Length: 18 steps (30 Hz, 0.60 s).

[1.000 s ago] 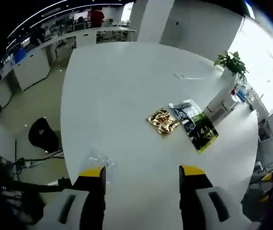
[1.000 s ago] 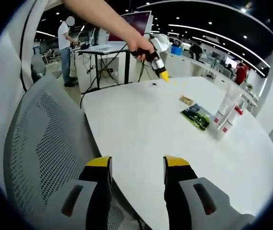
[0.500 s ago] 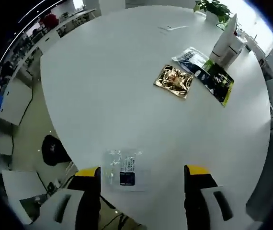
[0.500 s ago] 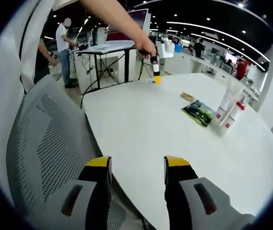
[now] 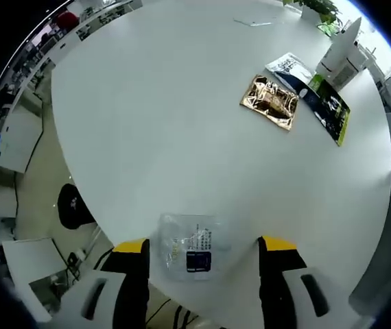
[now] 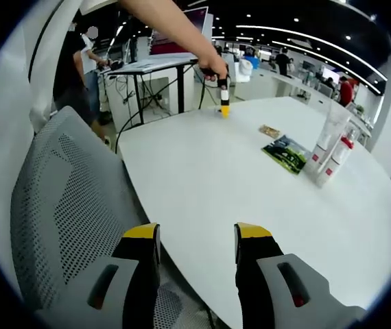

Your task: Arrange the skincare products in the storage area until every visible bottle or jar stands upright without overlapping.

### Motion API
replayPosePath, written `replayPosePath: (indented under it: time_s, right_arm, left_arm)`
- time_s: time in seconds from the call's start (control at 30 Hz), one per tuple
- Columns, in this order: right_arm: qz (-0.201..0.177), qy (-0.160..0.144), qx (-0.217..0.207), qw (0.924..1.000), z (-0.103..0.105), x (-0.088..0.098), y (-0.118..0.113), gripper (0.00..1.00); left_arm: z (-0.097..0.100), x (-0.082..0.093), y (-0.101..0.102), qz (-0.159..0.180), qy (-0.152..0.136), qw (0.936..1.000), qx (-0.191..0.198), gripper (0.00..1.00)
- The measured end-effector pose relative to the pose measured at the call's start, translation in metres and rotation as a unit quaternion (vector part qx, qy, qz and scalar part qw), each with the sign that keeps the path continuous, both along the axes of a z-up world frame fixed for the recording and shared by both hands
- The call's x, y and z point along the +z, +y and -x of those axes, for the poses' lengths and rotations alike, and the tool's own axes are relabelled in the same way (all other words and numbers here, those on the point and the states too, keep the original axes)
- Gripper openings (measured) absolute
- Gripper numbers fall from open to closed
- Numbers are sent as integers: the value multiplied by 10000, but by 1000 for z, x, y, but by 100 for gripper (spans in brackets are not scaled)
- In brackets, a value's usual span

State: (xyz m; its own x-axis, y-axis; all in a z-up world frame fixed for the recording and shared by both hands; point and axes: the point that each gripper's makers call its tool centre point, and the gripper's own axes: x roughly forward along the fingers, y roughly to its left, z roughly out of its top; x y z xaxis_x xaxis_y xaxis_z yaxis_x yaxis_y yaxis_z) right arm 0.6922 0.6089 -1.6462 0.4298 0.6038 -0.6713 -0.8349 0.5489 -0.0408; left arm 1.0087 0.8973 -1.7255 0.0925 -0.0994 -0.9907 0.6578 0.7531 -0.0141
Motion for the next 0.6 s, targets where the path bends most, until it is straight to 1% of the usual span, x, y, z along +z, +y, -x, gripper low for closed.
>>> replayPosePath:
  time_s: [0.23, 0.37, 0.5, 0.6]
  right_arm:
    - [27, 5, -15, 10000, 0, -1, -1, 40]
    - [42, -1, -22, 10000, 0, -1, -1, 40]
    - [48, -20, -35, 10000, -1, -1, -2, 40]
    - [39, -39, -30, 10000, -1, 0, -2, 40]
  left_arm:
    - [2, 0, 2, -41, 83, 9999, -105, 63]
    - [2, 1, 2, -28, 67, 10000, -21, 60]
    - [5, 2, 2, -59, 95, 9999, 3, 53]
    - [8, 4, 1, -55, 98, 9999, -45, 45]
